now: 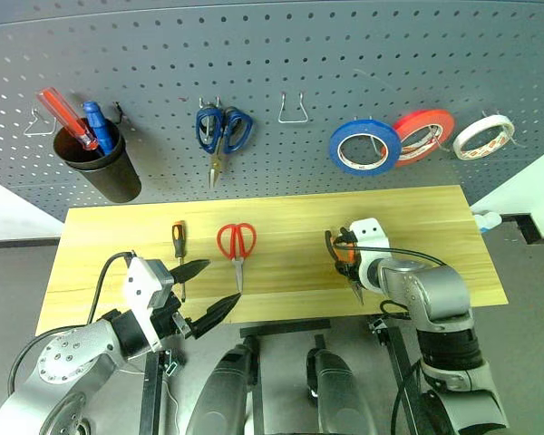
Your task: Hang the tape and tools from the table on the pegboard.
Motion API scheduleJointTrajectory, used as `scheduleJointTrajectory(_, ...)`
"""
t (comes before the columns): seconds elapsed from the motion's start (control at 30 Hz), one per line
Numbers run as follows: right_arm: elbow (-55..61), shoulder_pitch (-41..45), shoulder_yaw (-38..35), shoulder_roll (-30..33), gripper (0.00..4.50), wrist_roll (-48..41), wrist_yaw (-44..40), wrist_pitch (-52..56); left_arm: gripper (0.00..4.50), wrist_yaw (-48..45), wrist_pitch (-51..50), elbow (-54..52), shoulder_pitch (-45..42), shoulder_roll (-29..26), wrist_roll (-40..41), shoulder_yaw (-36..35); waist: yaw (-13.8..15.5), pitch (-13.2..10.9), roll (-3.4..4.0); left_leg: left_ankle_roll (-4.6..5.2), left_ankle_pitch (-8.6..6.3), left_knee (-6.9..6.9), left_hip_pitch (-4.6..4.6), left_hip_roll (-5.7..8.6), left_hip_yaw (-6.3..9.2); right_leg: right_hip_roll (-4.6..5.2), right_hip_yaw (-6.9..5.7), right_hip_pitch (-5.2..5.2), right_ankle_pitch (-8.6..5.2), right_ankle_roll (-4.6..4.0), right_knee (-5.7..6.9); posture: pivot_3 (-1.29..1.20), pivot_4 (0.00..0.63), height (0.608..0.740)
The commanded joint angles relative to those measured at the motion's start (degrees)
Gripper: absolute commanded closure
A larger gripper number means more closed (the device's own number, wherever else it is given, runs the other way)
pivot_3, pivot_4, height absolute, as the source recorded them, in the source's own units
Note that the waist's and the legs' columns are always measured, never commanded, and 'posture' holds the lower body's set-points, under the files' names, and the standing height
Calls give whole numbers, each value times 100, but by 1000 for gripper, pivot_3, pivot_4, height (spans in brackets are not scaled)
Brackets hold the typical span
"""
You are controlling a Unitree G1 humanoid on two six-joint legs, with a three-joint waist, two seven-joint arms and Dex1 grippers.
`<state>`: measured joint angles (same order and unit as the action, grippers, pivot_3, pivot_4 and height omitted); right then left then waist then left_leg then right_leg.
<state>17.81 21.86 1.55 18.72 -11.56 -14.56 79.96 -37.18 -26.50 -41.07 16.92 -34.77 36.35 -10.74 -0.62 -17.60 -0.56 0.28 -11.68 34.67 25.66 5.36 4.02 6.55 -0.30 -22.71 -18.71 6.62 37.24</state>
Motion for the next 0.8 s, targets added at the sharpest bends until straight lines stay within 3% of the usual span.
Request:
scheduleJointTrajectory(0.03,1009,-293,105,337,2422,-649,-688,148,0,-75,154,9,-70,5,-47,-3,-1,1,0,0,0,0,1,0,0,0,0,0,0,0,0,29,267,740)
scheduleJointTrajectory(0.3,2061,-599,-102,767,2423,-1634,-1567,-43,0,-124,213,195,-311,29,-115,123,2,10,-10,2,-1,22,1,0,0,0,-1,4,2,3,13,23,252,740)
scheduleJointTrajectory(0.47,2257,-464,-398,585,2423,-2036,-1704,-398,0,-185,225,301,-451,23,-137,149,8,21,-15,0,0,38,0,0,0,-2,-1,7,4,8,25,28,239,740)
scheduleJointTrajectory(0.8,2019,189,-901,-154,2423,-2237,-1225,-1584,0,-303,274,490,-688,40,-215,204,6,70,-38,-16,10,46,-6,1,0,-5,-1,6,6,9,48,38,211,740)
